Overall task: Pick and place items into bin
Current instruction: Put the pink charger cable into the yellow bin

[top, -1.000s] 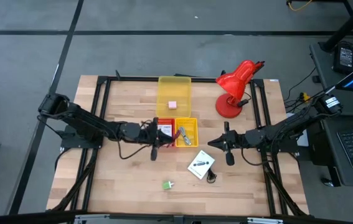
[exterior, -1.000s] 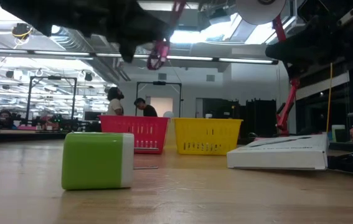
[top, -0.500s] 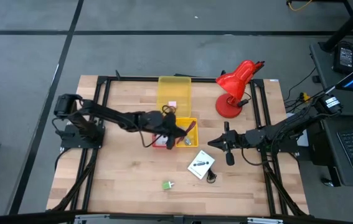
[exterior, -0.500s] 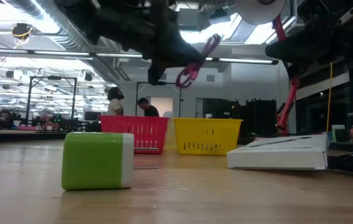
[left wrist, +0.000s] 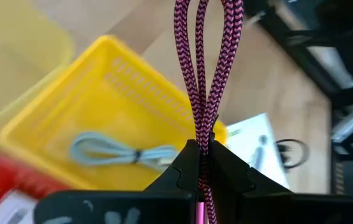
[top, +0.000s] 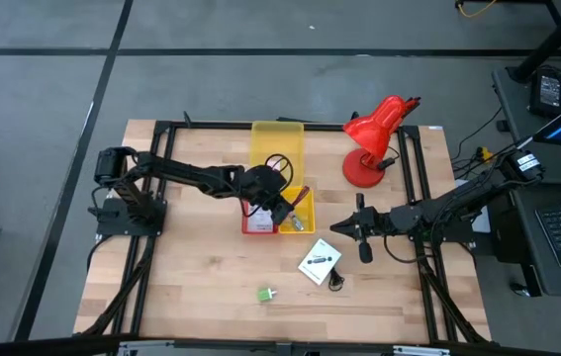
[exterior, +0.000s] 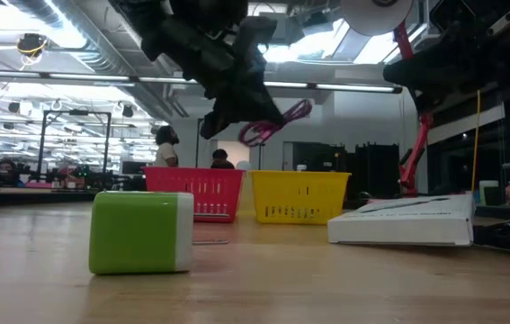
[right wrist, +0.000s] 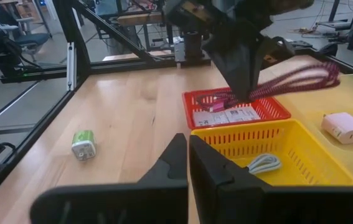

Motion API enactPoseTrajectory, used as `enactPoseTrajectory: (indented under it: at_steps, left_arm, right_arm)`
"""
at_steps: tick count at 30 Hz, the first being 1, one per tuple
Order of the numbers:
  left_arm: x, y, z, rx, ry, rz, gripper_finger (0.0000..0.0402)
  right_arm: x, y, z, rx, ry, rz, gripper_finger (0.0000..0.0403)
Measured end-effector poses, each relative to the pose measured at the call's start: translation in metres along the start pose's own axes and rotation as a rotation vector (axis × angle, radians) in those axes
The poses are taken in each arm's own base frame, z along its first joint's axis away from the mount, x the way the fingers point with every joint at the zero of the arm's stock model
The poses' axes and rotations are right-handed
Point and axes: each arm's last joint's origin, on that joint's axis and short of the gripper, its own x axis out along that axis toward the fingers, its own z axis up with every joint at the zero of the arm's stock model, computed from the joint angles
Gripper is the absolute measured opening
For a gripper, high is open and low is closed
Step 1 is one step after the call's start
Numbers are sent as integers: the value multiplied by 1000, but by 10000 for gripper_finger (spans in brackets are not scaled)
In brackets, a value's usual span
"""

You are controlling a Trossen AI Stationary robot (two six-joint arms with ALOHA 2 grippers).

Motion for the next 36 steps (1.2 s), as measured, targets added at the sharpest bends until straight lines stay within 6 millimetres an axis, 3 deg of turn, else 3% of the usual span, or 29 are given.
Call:
enactPoseTrajectory:
  at_steps: [25, 36]
  left_arm:
    - [-3, -5, 9, -52, -57, 111, 12]
    - [28, 0, 2, -36, 11, 128, 13]
  right_arm:
    - [0, 0, 3, 16, -31, 4, 0]
    - [0, 0, 4, 19, -40, 5, 0]
